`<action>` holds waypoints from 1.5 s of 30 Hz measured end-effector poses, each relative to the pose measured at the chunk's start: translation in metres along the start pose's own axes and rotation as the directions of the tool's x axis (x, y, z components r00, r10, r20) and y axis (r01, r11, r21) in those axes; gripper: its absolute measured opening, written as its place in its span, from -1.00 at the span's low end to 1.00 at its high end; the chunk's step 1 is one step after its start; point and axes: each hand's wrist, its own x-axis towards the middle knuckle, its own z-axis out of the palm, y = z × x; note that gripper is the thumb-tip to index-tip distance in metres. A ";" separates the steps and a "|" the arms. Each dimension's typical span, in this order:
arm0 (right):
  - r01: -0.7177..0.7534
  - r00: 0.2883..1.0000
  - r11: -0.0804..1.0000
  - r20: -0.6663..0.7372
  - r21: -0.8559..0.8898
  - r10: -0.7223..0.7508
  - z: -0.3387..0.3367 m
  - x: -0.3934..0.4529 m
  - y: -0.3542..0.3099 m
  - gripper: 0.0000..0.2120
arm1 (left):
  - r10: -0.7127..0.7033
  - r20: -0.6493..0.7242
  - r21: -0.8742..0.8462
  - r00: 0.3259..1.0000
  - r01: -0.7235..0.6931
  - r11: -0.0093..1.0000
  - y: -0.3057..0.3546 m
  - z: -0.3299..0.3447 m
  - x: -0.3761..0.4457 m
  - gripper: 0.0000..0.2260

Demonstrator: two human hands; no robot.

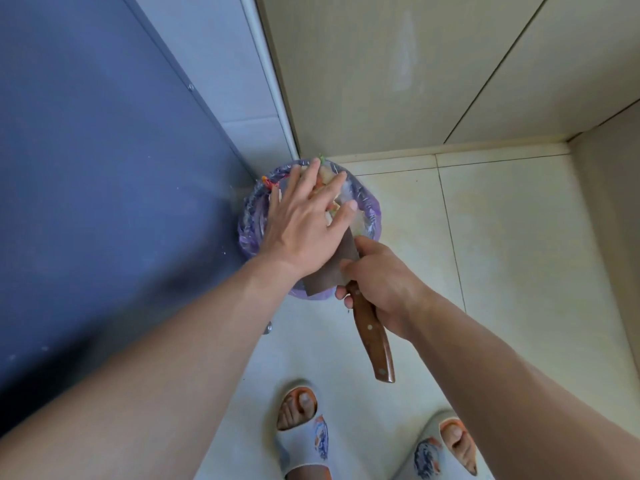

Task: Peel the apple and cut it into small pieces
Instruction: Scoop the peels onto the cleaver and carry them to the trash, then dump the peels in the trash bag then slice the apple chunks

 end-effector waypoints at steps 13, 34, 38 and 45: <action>-0.021 0.997 0.989 -0.071 0.147 0.031 0.006 0.027 -0.028 -0.74 | 0.067 -0.372 -0.169 0.926 -0.139 0.976 -0.023 0.029 0.024 -0.87; -0.085 0.976 0.992 -0.192 0.096 0.102 -0.022 -0.006 -0.040 -0.77 | -0.031 -0.114 0.134 0.993 0.046 0.990 -0.015 0.019 -0.003 -0.48; -0.069 0.969 0.979 -0.219 0.194 0.112 -0.031 -0.013 -0.042 -0.77 | -0.383 -0.042 0.256 0.923 0.380 0.889 -0.041 0.003 -0.016 -0.44; -0.104 0.956 0.990 -0.267 0.091 0.125 -0.037 -0.034 -0.045 -0.71 | -0.420 0.105 0.267 0.901 0.382 0.885 -0.020 -0.027 0.006 -0.68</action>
